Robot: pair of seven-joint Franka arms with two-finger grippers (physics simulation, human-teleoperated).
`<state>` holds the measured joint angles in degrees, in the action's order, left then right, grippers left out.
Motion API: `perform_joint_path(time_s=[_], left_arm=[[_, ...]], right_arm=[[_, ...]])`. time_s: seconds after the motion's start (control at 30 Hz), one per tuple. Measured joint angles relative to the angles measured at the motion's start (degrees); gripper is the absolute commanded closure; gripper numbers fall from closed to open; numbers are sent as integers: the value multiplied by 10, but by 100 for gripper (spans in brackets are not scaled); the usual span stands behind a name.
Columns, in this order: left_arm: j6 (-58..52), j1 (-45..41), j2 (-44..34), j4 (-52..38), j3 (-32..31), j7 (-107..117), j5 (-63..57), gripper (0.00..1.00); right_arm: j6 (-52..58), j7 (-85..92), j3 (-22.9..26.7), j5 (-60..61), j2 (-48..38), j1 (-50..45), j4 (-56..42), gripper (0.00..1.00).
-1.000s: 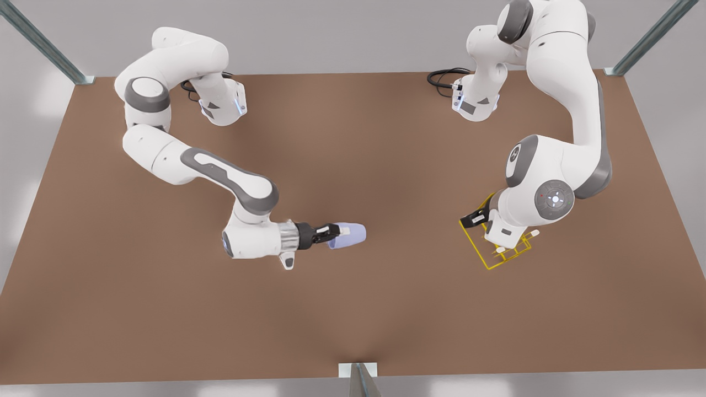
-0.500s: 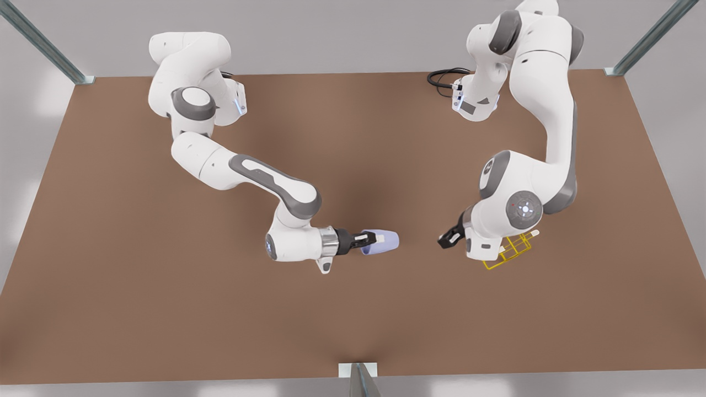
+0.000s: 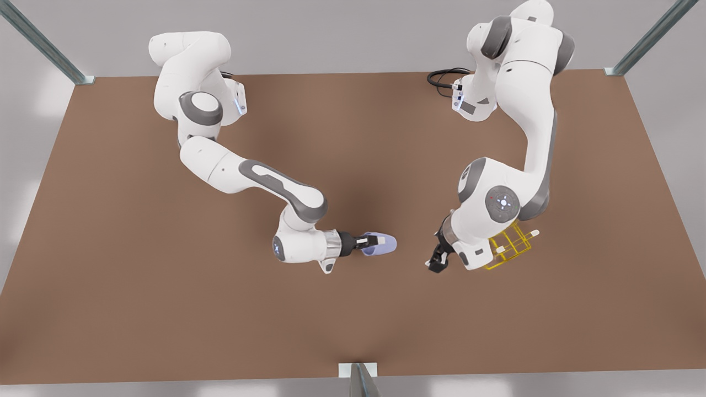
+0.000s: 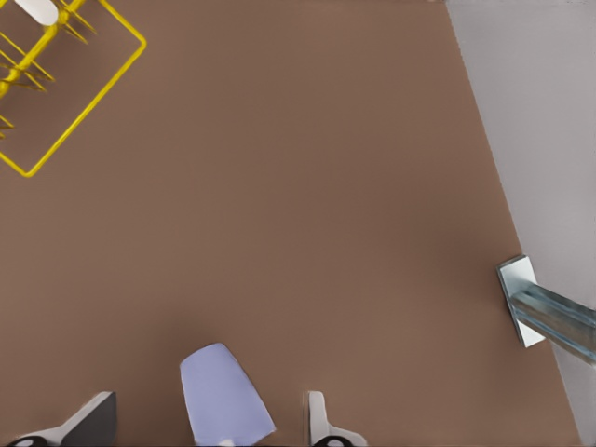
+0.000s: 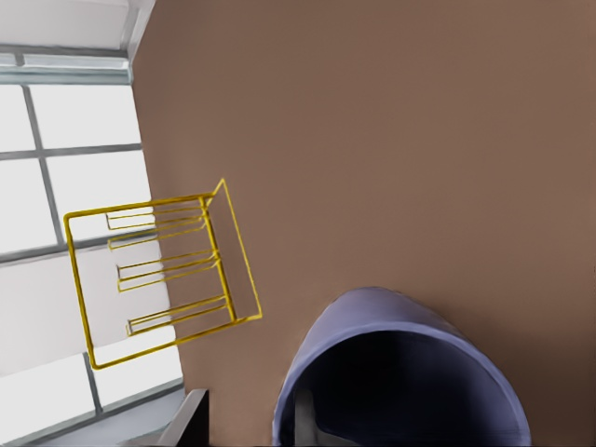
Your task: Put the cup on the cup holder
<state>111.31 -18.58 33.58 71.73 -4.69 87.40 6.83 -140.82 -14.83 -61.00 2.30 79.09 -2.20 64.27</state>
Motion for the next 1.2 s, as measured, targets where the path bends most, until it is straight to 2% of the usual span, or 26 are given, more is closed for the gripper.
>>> perform_joint_path(time_s=[0.17,0.4,0.67,0.83,1.0,1.07,1.13,1.17,1.2], left_arm=[[25,10,-2,0,0,51,-3,0],[28,-60,21,5,3,171,-19,0],[33,-67,46,3,6,284,-34,0],[55,-85,55,21,6,343,-41,0],[83,-115,75,41,7,396,-67,0],[94,-127,93,41,7,415,-77,0],[108,-136,108,41,7,432,-83,0],[114,-140,114,41,6,440,-86,0],[119,-143,122,41,6,448,-88,0]], right_arm=[[-2,-5,3,-6,0,0,2,0],[-3,-11,7,-9,0,1,5,0],[-1,-16,9,-19,-3,46,41,0],[2,-18,-12,-34,-28,141,134,0],[21,-19,-29,-54,-132,350,282,0],[42,-19,22,-62,-252,366,315,0],[79,-16,112,-74,-380,341,348,0],[105,-13,194,-78,-445,281,354,0],[133,-9,301,-83,-502,195,356,0]])
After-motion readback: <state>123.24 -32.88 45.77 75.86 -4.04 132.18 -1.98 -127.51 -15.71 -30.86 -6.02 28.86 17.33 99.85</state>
